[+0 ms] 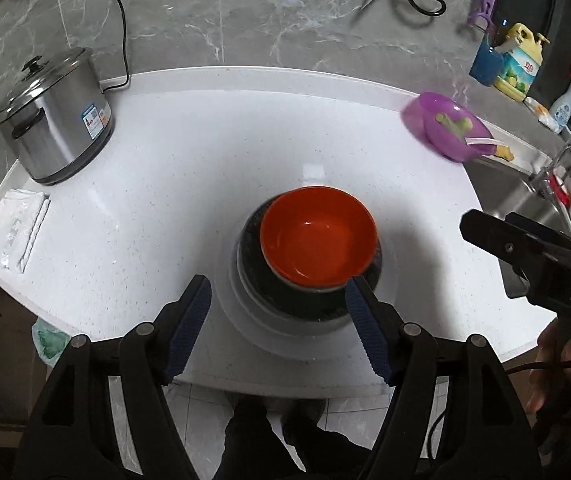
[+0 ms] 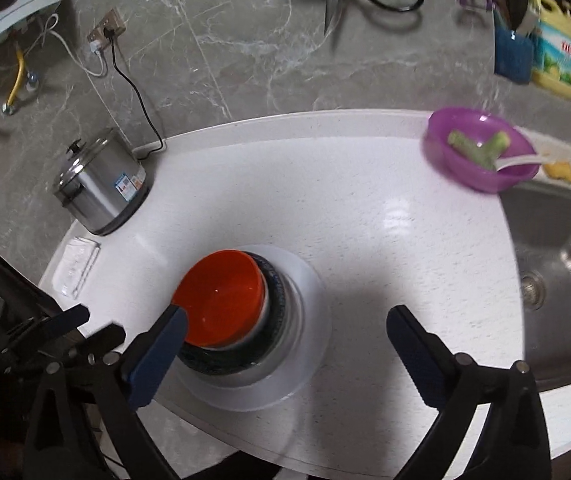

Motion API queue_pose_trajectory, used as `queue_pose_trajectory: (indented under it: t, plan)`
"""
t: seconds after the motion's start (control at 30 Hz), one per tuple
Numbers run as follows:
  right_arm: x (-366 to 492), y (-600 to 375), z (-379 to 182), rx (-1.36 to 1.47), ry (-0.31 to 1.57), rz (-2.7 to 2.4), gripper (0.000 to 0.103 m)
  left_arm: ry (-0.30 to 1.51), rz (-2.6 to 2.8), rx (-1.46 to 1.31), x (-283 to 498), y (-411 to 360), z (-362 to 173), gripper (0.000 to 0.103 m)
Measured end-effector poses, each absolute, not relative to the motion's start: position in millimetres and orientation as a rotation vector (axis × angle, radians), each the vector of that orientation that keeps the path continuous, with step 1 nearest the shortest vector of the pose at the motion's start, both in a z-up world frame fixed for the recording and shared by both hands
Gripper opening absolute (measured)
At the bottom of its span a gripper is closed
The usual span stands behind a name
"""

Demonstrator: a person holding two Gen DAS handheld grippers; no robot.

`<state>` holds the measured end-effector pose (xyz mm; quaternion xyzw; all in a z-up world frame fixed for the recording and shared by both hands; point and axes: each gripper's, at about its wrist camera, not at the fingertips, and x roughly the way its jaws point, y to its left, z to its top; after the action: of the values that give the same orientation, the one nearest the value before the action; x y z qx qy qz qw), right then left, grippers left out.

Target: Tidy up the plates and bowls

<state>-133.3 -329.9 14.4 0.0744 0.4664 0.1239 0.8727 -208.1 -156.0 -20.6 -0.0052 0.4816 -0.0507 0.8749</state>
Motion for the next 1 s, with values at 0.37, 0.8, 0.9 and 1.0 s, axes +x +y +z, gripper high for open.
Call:
queue_pose_trajectory:
  t: [0.37, 0.8, 0.9, 1.0]
  plan:
    - [-138.3, -315.0, 23.9, 0.144, 0.976, 0.159, 0.103, 0.981, -0.081, 0.057, -200.0, -146.5, 0.2, 0.068]
    - [-131.2, -295.3, 29.5, 0.078, 0.954, 0.074, 0.103, 1.007, -0.068, 0.064, -161.3, -121.8, 0.1, 0.068]
    - [-129.4, -293.6, 28.3, 0.079, 0.957, 0.066, 0.103, 1.022, -0.069, 0.060, -151.8, -118.5, -3.0, 0.068]
    - [-126.2, -293.3, 26.3, 0.077, 0.963, 0.059, 0.103, 1.032, -0.065, 0.059, -143.0, -115.5, -6.2, 0.068]
